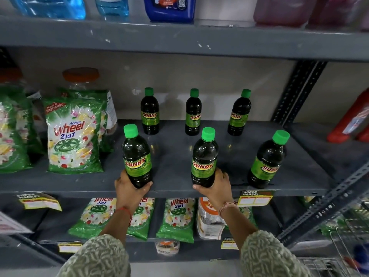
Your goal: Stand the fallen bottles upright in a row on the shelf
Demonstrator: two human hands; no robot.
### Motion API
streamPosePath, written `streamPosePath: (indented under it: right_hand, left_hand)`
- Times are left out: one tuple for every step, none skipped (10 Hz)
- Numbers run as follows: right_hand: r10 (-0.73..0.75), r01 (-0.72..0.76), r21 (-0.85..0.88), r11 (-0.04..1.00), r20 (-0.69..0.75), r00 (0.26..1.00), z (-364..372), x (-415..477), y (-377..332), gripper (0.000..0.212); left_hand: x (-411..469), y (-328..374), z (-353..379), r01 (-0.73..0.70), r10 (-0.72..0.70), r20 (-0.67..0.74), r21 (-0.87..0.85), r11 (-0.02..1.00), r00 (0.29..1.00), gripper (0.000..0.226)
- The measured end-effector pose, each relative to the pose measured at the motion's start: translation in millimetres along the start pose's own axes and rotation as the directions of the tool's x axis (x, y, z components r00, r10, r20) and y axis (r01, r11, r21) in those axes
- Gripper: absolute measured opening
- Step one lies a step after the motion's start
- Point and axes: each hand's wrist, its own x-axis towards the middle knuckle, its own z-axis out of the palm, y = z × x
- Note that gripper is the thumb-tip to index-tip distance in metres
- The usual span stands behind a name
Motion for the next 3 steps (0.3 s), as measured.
streamPosePath:
  right_hand:
    - [0.024, -0.024, -0.013, 1.000, 0.042, 0.999, -2, 0, -2, 0.077]
    - [0.027, -0.029, 0.061, 0.998, 0.030, 0.999, -5, -7, -1, 0.093]
    - [-0.062, 0.073, 0.083, 0.994, -0.125, 0.990, -3, -31, 3, 0.107]
  left_hand:
    - [-2, 1, -2, 0.004, -0.005, 0.028, 0.021, 1.000, 1.000, 0.080]
    - [-5, 4, -5, 0.009, -0.009, -0.003, -0.084, 0.996, 1.000, 0.113]
    - [-32, 7, -8, -0.071, 0.063, -0.103, -0.075, 0.995, 0.993, 0.121]
